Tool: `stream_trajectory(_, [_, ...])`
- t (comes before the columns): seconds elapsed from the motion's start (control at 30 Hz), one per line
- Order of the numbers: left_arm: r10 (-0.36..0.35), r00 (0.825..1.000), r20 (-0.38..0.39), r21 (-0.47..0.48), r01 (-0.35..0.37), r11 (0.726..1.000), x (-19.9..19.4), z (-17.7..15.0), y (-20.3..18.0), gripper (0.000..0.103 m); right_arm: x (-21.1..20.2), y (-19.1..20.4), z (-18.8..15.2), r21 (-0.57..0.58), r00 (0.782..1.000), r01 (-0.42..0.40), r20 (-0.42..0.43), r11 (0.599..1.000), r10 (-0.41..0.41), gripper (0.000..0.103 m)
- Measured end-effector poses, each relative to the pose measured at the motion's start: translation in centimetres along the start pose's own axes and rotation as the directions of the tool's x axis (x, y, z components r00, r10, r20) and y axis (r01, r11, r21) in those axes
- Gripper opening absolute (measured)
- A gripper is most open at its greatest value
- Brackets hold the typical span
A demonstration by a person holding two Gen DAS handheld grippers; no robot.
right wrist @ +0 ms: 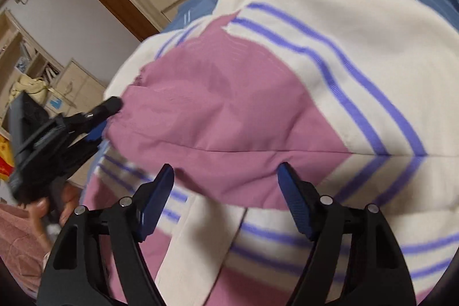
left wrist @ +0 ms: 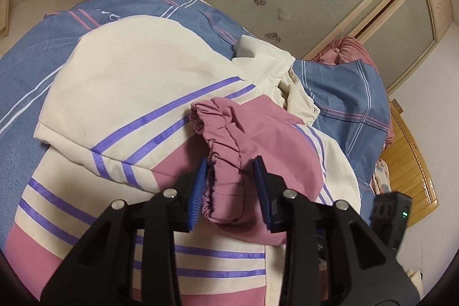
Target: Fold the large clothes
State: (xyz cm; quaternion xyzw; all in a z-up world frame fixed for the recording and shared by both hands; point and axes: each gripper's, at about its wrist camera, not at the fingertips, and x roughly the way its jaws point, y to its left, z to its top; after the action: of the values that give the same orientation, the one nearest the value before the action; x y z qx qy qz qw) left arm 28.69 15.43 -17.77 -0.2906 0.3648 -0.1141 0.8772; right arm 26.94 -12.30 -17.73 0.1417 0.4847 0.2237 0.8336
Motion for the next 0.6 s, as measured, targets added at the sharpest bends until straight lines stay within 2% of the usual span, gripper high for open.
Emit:
stream_trajectory(0.13, [0.031,0.999,0.027,0.017,-0.032,0.999,-0.3,-0.1,-0.4,0.04,2.3,-0.3,2.5,0.033,0.997,0.047,0.063,0.998,-0.049,0.075])
stream_trajectory(0.2, [0.035,0.999,0.03,0.015,-0.036,0.999,-0.3,-0.1,-0.3,0.041,2.6,-0.6,2.9,0.077,0.998,0.051,0.043,0.996,-0.055,0.076])
stream_trajectory(0.27, [0.044,0.999,0.026,-0.004,-0.043,0.999,-0.2,0.0,0.2,0.041,1.6,0.1,2.7,0.071,0.998,0.055,-0.005,0.996,-0.055,0.076])
stream_trajectory(0.33, [0.063,0.997,0.033,-0.031,-0.062,0.998,-0.3,0.2,0.8,0.041,-0.3,1.1,2.0,0.037,1.0,0.022,0.001,0.999,-0.022,0.076])
stream_trajectory(0.47, [0.104,0.994,0.03,-0.084,-0.101,0.991,-0.2,0.4,1.9,0.044,-3.2,4.4,1.0,-0.111,0.994,-0.029,0.102,0.993,0.04,0.076])
stream_trajectory(0.5, [0.106,0.994,0.027,-0.091,-0.103,0.991,-0.2,0.3,2.1,0.044,-3.4,5.3,1.1,-0.156,0.99,-0.043,0.123,0.987,0.063,0.076])
stream_trajectory(0.6, [0.1,0.994,0.033,-0.096,-0.097,0.991,-0.7,0.2,2.3,0.046,-1.2,6.8,1.9,-0.205,0.993,-0.015,0.113,0.979,0.039,0.075])
